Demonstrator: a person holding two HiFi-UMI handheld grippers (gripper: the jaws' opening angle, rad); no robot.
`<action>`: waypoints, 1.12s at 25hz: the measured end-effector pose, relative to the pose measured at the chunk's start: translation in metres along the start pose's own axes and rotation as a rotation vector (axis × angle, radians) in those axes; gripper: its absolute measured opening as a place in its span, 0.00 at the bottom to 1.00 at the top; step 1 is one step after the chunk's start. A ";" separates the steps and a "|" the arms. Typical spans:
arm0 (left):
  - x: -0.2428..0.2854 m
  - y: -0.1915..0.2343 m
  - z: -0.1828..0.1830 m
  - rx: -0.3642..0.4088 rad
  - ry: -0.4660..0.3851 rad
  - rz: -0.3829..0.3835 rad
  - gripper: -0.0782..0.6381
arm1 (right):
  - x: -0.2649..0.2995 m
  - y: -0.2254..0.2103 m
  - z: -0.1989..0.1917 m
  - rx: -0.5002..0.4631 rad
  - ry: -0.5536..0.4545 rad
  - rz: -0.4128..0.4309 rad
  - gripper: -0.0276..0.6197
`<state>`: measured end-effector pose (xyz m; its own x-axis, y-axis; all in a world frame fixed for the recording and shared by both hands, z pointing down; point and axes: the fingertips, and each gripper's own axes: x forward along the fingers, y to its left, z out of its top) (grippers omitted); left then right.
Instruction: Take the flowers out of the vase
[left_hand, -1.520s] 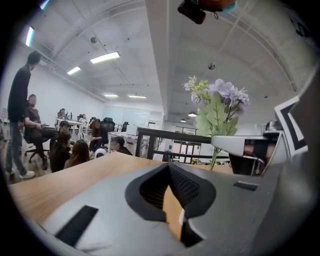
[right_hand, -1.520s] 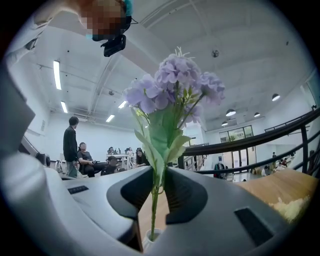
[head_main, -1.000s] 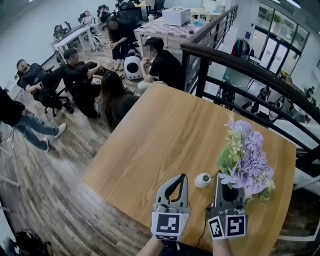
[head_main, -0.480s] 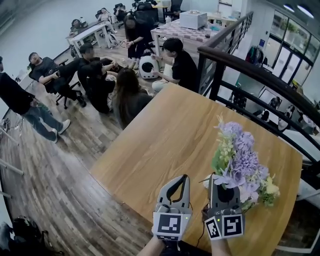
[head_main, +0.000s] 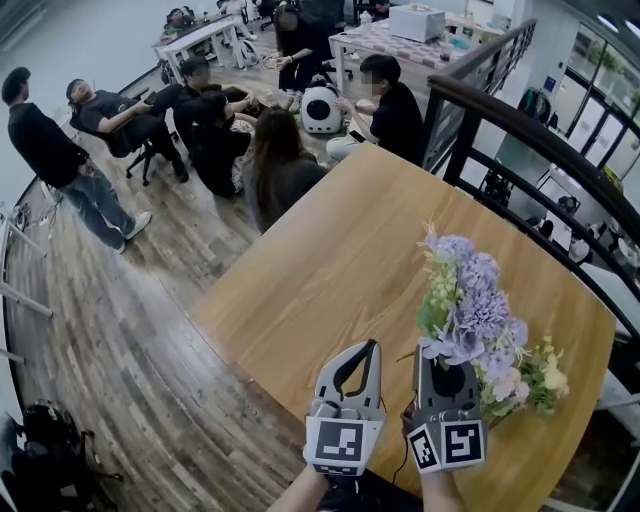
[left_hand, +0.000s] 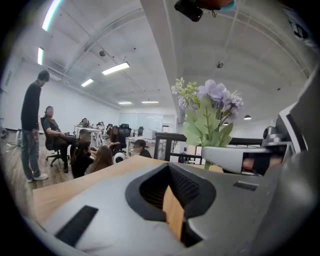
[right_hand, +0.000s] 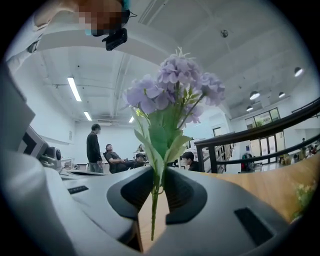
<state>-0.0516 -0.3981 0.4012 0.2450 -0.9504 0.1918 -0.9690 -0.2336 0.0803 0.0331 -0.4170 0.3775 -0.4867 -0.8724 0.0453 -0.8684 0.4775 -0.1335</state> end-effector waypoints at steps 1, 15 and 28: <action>0.000 0.002 -0.002 -0.003 0.004 0.006 0.15 | 0.001 0.002 -0.003 0.002 0.009 0.006 0.16; -0.003 0.017 -0.025 -0.036 0.040 0.032 0.15 | 0.007 0.010 -0.040 0.009 0.101 0.018 0.16; -0.001 0.018 -0.033 -0.055 0.070 0.028 0.15 | 0.008 0.009 -0.055 0.041 0.158 0.014 0.15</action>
<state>-0.0685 -0.3946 0.4345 0.2209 -0.9392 0.2629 -0.9729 -0.1931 0.1275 0.0167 -0.4137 0.4310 -0.5107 -0.8368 0.1975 -0.8582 0.4825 -0.1751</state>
